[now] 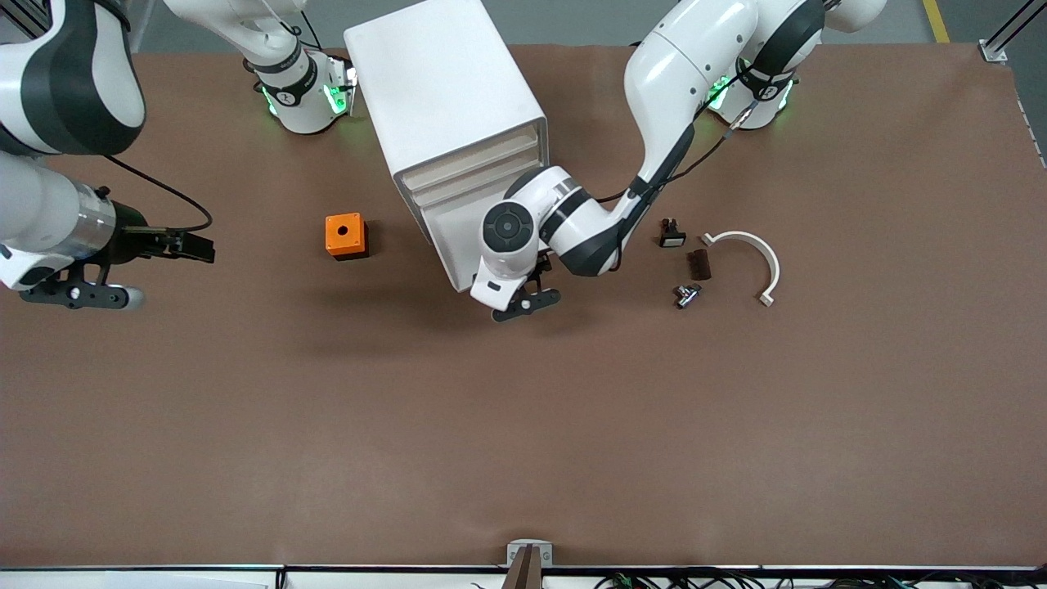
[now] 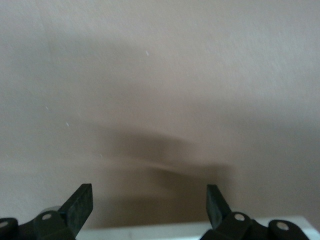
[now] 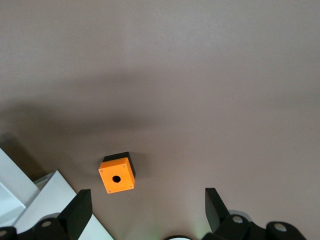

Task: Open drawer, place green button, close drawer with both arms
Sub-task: 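Push the drawer shut with the left gripper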

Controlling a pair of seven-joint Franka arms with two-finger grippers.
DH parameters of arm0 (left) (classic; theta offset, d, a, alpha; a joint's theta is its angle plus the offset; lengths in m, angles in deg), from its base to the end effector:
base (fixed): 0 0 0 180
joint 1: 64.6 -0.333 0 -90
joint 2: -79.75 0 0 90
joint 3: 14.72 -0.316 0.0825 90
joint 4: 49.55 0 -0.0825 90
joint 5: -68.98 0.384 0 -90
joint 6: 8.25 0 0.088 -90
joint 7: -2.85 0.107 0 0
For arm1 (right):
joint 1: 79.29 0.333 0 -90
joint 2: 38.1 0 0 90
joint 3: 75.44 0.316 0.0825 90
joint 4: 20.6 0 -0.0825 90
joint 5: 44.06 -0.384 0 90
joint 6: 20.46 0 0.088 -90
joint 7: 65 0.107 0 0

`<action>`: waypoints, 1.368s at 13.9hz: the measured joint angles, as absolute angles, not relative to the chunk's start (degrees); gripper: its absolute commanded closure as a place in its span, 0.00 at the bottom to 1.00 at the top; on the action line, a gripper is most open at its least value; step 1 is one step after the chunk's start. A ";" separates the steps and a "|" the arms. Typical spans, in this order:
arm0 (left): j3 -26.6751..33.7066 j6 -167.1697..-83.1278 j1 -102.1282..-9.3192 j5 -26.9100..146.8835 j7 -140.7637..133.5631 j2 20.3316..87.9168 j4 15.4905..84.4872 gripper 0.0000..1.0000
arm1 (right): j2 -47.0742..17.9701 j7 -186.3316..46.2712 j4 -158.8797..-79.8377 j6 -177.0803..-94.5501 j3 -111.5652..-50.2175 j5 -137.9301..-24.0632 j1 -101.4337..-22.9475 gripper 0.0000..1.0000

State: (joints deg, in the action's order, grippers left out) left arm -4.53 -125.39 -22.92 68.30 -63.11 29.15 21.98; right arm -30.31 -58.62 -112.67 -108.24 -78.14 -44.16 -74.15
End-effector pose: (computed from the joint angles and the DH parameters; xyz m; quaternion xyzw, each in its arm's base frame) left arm 0.4853 -0.5652 0.2281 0.9845 0.1541 -0.0834 0.0067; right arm 0.5801 0.0264 0.5275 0.9939 -0.0344 -0.1047 0.0104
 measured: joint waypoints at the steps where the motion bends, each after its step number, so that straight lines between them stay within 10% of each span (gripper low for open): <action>1: -4.31 -125.47 -22.56 67.88 -63.12 29.15 21.86 0.00 | -30.73 -59.93 -112.67 -108.15 -78.14 -43.83 -74.39 0.00; 19: -1.19 -125.45 -17.74 52.70 -63.28 29.11 24.06 0.00 | -33.47 -71.33 -109.61 -108.67 -77.89 -43.35 -80.96 0.00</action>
State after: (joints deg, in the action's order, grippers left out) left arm -1.19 -125.45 -17.74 52.70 -63.28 29.11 24.06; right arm -33.47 -71.33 -109.61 -108.67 -77.89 -43.35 -80.96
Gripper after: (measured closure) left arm 0.000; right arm 0.000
